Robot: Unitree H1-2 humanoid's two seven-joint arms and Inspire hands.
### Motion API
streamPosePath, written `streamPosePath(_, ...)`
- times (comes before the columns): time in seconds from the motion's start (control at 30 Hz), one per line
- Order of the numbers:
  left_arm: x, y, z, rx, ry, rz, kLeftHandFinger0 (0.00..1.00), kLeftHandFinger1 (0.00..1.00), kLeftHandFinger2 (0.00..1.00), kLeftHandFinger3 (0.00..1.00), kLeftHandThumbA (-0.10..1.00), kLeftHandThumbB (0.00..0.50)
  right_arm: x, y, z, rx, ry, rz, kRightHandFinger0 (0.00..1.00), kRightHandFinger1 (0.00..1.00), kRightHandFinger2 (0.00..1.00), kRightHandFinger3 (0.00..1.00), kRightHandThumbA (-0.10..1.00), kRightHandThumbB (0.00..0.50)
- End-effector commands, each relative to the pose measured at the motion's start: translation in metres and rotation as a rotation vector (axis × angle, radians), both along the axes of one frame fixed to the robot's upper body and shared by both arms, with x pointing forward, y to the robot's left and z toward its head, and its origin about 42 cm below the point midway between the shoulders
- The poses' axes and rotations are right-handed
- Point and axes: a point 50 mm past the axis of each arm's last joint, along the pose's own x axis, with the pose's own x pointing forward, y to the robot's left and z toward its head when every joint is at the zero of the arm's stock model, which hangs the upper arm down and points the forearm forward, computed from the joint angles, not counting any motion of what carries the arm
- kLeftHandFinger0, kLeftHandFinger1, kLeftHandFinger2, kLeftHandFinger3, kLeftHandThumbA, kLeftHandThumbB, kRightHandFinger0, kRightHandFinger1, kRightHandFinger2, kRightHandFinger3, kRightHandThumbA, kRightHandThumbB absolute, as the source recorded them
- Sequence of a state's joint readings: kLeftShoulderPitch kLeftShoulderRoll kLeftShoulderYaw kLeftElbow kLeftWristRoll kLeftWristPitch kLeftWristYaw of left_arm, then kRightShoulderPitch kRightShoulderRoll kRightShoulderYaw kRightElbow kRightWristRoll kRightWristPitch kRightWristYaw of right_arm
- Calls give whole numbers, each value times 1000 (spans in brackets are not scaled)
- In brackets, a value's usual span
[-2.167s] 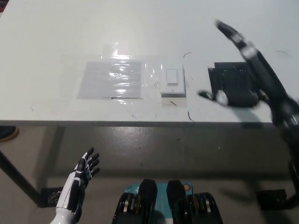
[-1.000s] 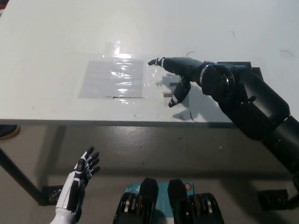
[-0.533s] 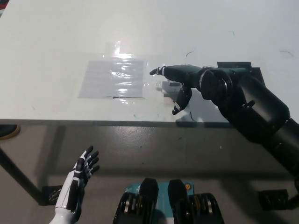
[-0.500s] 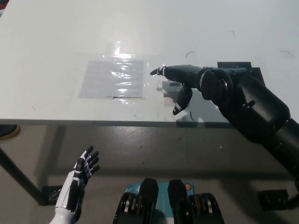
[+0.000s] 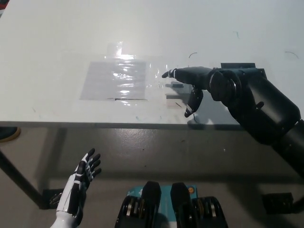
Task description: A white switch is kept at the centre of the table close to the robot and the robot uses its right hand to press it to turn it on
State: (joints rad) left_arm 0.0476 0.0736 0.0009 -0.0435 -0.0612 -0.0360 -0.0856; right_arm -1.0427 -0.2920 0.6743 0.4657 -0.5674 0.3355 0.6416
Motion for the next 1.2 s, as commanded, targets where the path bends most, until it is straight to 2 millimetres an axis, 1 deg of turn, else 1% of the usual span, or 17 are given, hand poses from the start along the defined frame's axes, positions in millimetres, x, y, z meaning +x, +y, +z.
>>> streamPosePath(0.0,3,-4,14,-12,-66,-15,1000,1000,1000,1000,1000,47,7,-5,23,-10,-49,-6,1000,1000,1000,1000,1000,282)
streamPosePath(0.1,2,-4,13,-4,-64,-14,1000,1000,1000,1000,1000,50,6,-4,17,-9,-38,-3,1000,1000,1000,1000,1000,289)
streamPosePath(0.17,3,-4,13,-10,-67,-16,1000,1000,1000,1000,1000,51,5,-1,14,-21,-30,7,1000,1000,1000,1000,1000,308)
streamPosePath(0.23,3,-4,13,-10,-66,-12,1000,1000,1000,1000,1000,59,5,1,12,-18,-32,13,1000,1000,1000,1000,1000,304)
streamPosePath(0.3,4,-5,15,-12,-68,-10,1000,1000,1000,1000,1000,49,4,4,11,-14,-33,13,1000,1000,1000,1000,1000,307)
streamPosePath(0.37,4,-4,15,-13,-71,-11,1000,1000,1000,1000,1000,51,4,5,9,-19,-30,14,1000,1000,1000,1000,1000,306)
streamPosePath(0.5,4,-4,15,-14,-70,-14,1000,1000,1000,1000,1000,63,4,10,-1,-33,-10,14,1000,1000,1000,1000,1000,305)
streamPosePath(0.6,5,-4,15,-28,-66,-9,1000,1000,1000,1000,1000,61,4,14,-10,-43,5,19,1000,1000,1000,1000,1000,299)
streamPosePath(0.63,5,-4,15,-16,-71,-12,1000,1000,1000,1000,1000,52,3,15,-11,-43,5,19,1000,1000,1000,1000,1000,299)
streamPosePath(0.77,7,-4,16,-19,-76,-12,1000,1000,1000,1000,1000,59,5,15,-20,-57,14,12,1000,1000,1000,1000,1000,305)
streamPosePath(0.87,7,-4,16,-21,-77,-10,1000,1000,1000,1000,1000,51,6,15,-28,-69,33,4,1000,1000,1000,1000,1000,315)
streamPosePath(0.97,7,-4,16,-21,-75,-7,1000,1000,1000,1000,1000,53,7,14,-31,-75,41,17,1000,1000,1000,1000,1000,308)
streamPosePath(1.03,7,-4,17,-16,-72,-6,1000,1000,1000,1000,1000,58,8,13,-24,-64,15,34,1000,1000,1000,1000,1000,303)
streamPosePath(1.07,7,-4,17,-27,-70,-5,1000,1000,1000,1000,1000,63,8,12,-14,-46,-4,37,1000,1000,1000,1000,1000,305)
streamPosePath(1.13,7,-4,17,-24,-81,-9,1000,1000,1000,1000,1000,53,9,8,20,28,-51,40,1000,1000,1000,1000,1000,319)
streamPosePath(1.17,7,-3,16,-18,-79,-7,1000,1000,1000,1000,1000,57,9,7,31,57,-68,39,1000,1000,1000,1000,1000,314)
